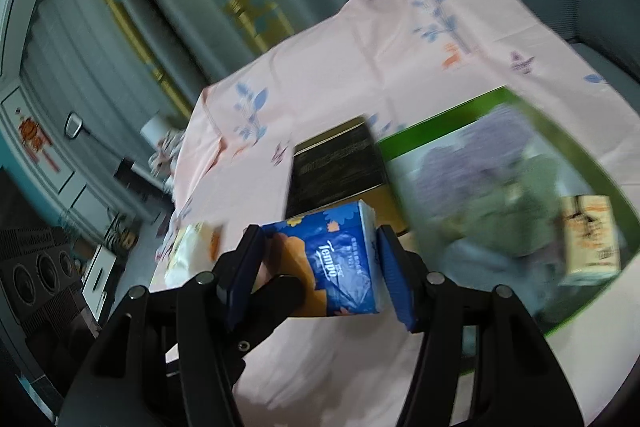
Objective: Organize soft objects
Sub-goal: 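Carry the blue packet into the green box and release it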
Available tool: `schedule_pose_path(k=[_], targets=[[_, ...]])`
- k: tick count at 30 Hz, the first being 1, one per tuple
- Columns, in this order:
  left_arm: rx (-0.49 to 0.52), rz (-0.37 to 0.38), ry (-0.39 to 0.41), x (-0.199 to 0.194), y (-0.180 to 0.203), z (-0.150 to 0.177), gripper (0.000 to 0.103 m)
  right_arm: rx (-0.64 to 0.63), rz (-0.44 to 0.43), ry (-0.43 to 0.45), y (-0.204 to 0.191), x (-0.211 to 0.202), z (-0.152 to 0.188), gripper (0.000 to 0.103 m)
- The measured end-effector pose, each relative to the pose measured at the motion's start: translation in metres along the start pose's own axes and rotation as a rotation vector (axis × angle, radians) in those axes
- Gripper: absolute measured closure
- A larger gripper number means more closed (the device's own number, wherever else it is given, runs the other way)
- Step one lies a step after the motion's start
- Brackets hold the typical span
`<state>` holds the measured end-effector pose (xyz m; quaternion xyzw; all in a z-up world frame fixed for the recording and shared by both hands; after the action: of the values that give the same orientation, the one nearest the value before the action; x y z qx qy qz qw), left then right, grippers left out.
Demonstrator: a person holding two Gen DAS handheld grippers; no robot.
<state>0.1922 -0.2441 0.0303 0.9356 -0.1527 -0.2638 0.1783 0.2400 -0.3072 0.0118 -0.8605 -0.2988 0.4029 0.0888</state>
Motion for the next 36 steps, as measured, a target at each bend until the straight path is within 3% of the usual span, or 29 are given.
schedule_pose_path(k=[9, 16, 27, 36], targets=[[0.056, 0.097, -0.072, 0.053, 0.046, -0.006, 0.062, 0.115, 0.102, 0.055, 0.063, -0.016, -0.015, 0.047], [0.073, 0.125, -0.134, 0.087, 0.061, -0.001, 0.062, 0.193, 0.139, 0.044, 0.105, -0.012, -0.016, 0.048], [0.054, 0.118, -0.223, 0.128, 0.057, 0.012, 0.062, 0.289, 0.166, -0.034, 0.145, 0.012, -0.01, 0.054], [-0.009, 0.126, -0.269, 0.145, 0.045, 0.02, 0.062, 0.308, 0.195, -0.073, 0.155, 0.031, -0.007, 0.056]])
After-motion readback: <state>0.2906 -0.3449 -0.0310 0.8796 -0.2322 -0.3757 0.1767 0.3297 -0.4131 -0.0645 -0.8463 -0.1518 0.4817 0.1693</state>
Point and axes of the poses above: each gripper's, at about its wrist camera, not at the fingertips, and x roughly the way its jaws point, y to its right, z to its underside, the point moved 10 cm from there along x, roughly the way its jaws point, and after that the axes turned 11 degrees about z, right-handed, at the moved point
